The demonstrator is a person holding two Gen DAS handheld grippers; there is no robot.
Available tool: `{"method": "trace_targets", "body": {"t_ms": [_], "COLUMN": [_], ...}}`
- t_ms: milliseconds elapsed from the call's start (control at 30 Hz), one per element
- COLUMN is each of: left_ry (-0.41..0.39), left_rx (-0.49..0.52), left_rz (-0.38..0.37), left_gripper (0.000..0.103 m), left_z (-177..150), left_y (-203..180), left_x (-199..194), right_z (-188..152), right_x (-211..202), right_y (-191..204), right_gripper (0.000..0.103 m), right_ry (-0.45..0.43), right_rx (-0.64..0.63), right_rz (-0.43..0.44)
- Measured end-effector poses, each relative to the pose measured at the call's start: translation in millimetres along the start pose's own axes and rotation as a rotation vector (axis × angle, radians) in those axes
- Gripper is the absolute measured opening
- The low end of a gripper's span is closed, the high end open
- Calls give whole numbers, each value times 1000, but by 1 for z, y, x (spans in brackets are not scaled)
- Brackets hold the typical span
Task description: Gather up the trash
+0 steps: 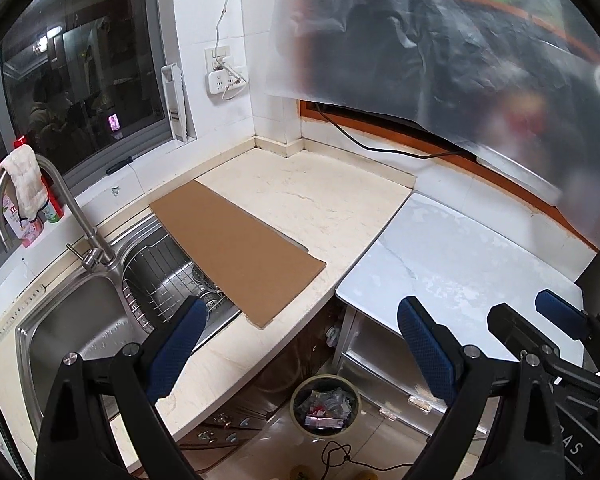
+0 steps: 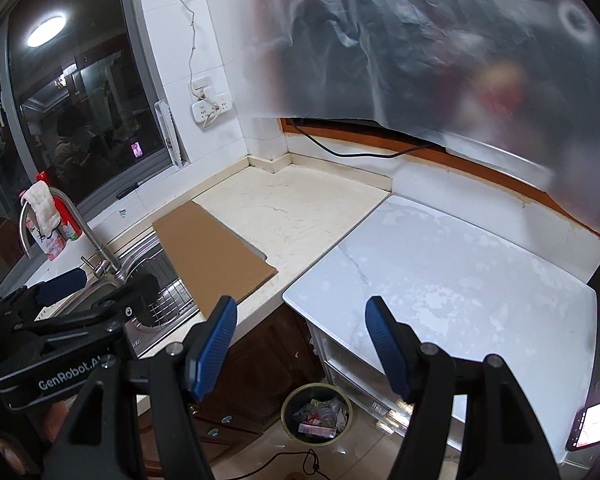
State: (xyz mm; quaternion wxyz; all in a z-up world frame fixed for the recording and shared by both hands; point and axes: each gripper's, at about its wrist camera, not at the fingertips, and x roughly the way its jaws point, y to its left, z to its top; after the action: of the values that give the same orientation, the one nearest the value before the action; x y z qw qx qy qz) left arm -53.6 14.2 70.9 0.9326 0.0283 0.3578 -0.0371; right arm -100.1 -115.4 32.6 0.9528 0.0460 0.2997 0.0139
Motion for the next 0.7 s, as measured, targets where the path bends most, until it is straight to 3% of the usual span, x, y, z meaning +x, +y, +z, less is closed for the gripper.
{"method": "trace_targets", "body": {"t_ms": [700], "left_ry": [37], "left_rx": [-1], "left_rz": [11], "left_gripper": [94], "left_z": [-3], "left_y": [7], "left_x": [13], "right_z": [-1], "right_x": [16], "right_y": [7], "right_gripper": [67], "right_ry": [38], "right_rx": [16], "right_rz": [-7]}}
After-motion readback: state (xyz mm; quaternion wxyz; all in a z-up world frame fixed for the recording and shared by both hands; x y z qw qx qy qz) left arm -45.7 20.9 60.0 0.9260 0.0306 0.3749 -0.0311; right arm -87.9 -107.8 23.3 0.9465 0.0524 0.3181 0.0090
